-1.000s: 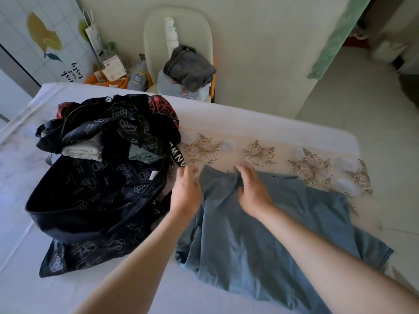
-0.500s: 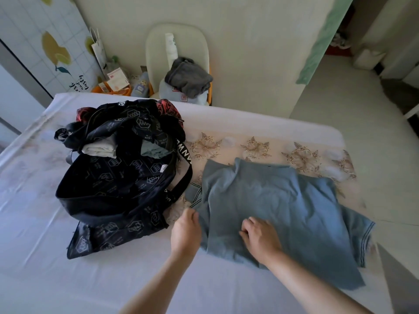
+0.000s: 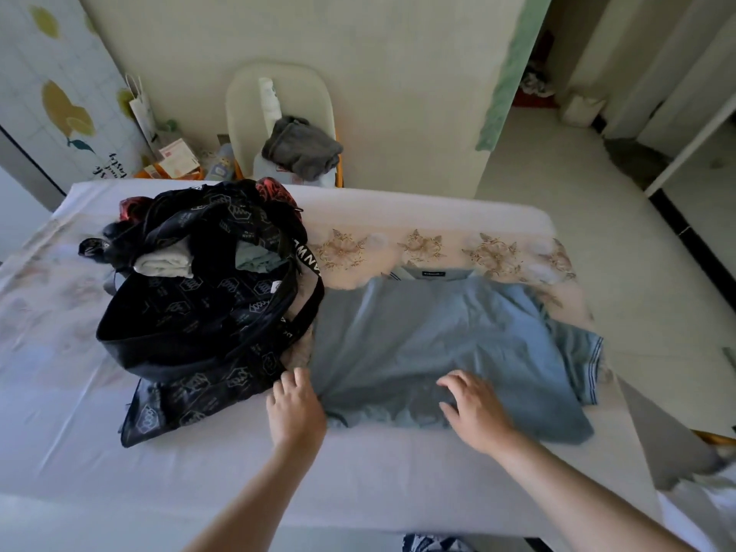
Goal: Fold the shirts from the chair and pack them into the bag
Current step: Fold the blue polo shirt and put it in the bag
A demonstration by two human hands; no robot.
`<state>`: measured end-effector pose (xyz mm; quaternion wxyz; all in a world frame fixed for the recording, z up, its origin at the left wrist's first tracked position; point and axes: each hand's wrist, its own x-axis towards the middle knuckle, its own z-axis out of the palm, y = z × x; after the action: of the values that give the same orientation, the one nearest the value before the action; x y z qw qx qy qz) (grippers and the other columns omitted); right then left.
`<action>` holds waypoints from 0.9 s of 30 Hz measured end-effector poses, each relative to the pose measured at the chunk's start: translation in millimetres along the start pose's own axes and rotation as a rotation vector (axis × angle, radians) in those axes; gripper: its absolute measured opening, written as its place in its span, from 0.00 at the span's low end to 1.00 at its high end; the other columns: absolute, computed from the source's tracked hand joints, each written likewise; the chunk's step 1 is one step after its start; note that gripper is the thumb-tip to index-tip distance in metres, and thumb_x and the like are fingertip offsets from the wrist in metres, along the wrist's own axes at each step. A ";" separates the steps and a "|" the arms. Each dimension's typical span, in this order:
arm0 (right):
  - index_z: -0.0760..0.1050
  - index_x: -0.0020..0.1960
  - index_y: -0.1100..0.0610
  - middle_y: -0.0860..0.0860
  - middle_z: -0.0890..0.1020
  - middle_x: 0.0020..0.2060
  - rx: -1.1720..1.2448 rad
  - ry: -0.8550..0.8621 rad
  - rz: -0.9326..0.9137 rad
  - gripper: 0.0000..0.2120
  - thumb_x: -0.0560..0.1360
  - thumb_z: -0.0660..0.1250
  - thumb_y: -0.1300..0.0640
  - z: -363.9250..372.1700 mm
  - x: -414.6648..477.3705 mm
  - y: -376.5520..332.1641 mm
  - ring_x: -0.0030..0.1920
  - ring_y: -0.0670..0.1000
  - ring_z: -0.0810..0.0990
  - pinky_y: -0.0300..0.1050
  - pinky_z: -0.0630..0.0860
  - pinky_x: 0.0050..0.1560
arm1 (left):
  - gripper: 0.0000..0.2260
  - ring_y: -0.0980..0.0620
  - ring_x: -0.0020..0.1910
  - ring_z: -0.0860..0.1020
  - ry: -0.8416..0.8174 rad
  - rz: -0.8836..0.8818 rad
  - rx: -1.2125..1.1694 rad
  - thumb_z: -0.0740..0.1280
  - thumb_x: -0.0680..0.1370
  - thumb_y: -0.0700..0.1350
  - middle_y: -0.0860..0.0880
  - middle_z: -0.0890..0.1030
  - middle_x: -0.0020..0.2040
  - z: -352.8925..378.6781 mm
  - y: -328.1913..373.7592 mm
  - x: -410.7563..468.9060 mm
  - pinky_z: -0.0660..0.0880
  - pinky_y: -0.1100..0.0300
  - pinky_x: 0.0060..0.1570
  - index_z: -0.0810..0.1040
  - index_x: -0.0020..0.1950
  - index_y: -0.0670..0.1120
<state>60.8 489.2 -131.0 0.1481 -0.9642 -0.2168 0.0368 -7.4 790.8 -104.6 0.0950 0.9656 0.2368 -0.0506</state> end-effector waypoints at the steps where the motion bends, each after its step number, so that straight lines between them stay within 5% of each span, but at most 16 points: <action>1: 0.78 0.55 0.54 0.51 0.79 0.53 -0.019 0.055 0.034 0.18 0.68 0.77 0.56 -2.4 -5.3 5.9 0.51 0.56 0.81 0.50 0.78 0.50 | 0.20 0.40 0.47 0.76 0.063 0.092 -0.021 0.72 0.64 0.37 0.43 0.77 0.48 0.4 6.3 0.2 0.73 0.48 0.46 0.74 0.54 0.44; 6: 0.76 0.64 0.61 0.64 0.76 0.62 -0.194 0.187 0.603 0.23 0.71 0.74 0.53 -23.8 -36.0 41.5 0.59 0.66 0.77 0.59 0.75 0.54 | 0.17 0.46 0.49 0.75 -0.016 0.641 -0.127 0.72 0.64 0.49 0.52 0.74 0.50 2.8 52.9 -4.9 0.73 0.53 0.46 0.76 0.52 0.54; 10: 0.71 0.69 0.54 0.56 0.78 0.63 -0.180 0.023 0.963 0.23 0.80 0.61 0.42 -49.9 -56.0 66.8 0.62 0.58 0.75 0.51 0.70 0.58 | 0.20 0.49 0.59 0.73 -0.192 0.810 -0.007 0.67 0.70 0.61 0.53 0.73 0.58 19.0 82.3 -16.3 0.70 0.54 0.58 0.75 0.59 0.56; 14: 0.79 0.59 0.50 0.54 0.80 0.56 -0.029 0.036 1.001 0.12 0.78 0.65 0.48 -57.0 -64.1 85.7 0.59 0.59 0.77 0.50 0.69 0.57 | 0.13 0.51 0.64 0.71 -0.262 0.796 0.021 0.65 0.78 0.52 0.53 0.75 0.61 26.0 104.3 -23.2 0.63 0.59 0.62 0.77 0.62 0.56; 17: 0.71 0.68 0.53 0.57 0.76 0.63 0.072 0.096 1.016 0.22 0.77 0.67 0.46 -57.4 -67.4 93.4 0.63 0.61 0.75 0.53 0.69 0.61 | 0.10 0.51 0.61 0.73 -0.277 0.799 -0.004 0.64 0.78 0.50 0.53 0.77 0.58 28.9 115.2 -24.1 0.65 0.60 0.60 0.78 0.59 0.55; 20: 0.76 0.62 0.49 0.54 0.82 0.58 0.006 0.021 1.048 0.15 0.79 0.63 0.44 -57.3 -70.4 102.0 0.61 0.58 0.77 0.51 0.67 0.60 | 0.09 0.50 0.59 0.75 -0.319 0.793 -0.028 0.64 0.78 0.48 0.52 0.78 0.56 30.3 122.2 -24.8 0.69 0.59 0.58 0.79 0.56 0.54; 24: 0.78 0.47 0.52 0.54 0.83 0.45 -0.103 0.196 0.993 0.06 0.77 0.67 0.50 -59.5 -84.5 113.8 0.51 0.60 0.79 0.50 0.67 0.50 | 0.08 0.50 0.57 0.76 -0.401 0.768 -0.089 0.64 0.78 0.48 0.52 0.78 0.56 32.3 121.8 -30.7 0.71 0.59 0.56 0.80 0.55 0.55; 27: 0.80 0.52 0.54 0.57 0.79 0.50 -0.202 0.160 0.976 0.08 0.74 0.69 0.56 -56.9 -94.8 120.5 0.53 0.62 0.76 0.52 0.70 0.52 | 0.07 0.50 0.53 0.77 -0.402 0.775 -0.136 0.64 0.78 0.48 0.53 0.78 0.53 34.2 112.7 -38.8 0.72 0.59 0.53 0.80 0.53 0.55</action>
<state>32.0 329.3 -112.4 0.0356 -0.9625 0.2689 0.0064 9.2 668.3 -114.5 0.2145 0.9456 -0.1634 -0.1822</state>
